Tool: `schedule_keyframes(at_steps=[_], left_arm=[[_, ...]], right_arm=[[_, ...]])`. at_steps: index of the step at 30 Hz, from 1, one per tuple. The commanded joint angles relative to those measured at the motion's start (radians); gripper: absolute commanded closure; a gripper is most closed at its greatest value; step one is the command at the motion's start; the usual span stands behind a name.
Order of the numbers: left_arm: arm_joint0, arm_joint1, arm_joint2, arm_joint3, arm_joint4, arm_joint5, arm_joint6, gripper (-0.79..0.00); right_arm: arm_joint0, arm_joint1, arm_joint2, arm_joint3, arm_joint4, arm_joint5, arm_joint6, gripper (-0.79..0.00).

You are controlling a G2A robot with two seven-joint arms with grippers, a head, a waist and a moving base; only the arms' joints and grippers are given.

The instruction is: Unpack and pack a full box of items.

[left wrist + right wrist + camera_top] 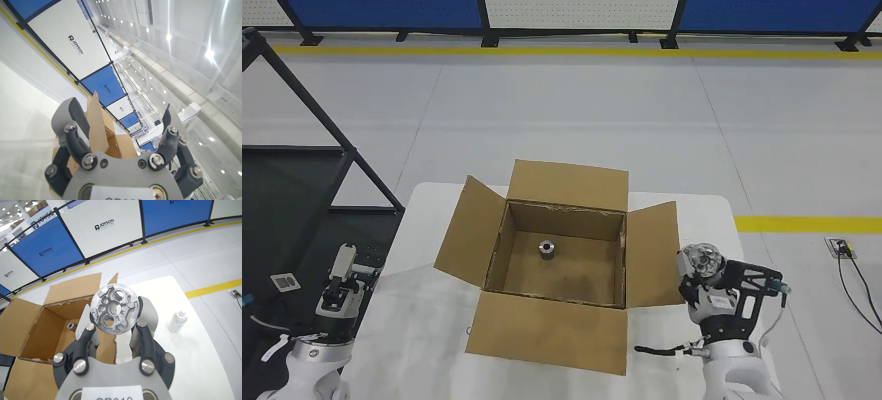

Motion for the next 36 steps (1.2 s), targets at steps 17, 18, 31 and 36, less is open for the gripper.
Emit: schedule_keyframes(at_steps=[17, 18, 31, 36], left_arm=[[0.000, 0.000, 0.000, 0.000, 0.000, 0.000, 0.000, -0.785], [0.000, 0.000, 0.000, 0.000, 0.000, 0.000, 0.000, -0.785], [0.000, 0.000, 0.000, 0.000, 0.000, 0.000, 0.000, -0.785], [0.000, 0.000, 0.000, 0.000, 0.000, 0.000, 0.000, -0.785]], right_arm=[[0.495, -0.035, -0.281, 0.365, -0.085, -0.154, 0.435, 0.000], [0.527, -0.040, -0.300, 0.405, -0.078, -0.156, 0.453, 0.000], [0.848, -0.112, -0.453, 0.891, 0.030, -0.131, 0.569, 0.000], [0.926, -0.140, -0.477, 1.063, 0.045, -0.064, 0.559, 0.000]])
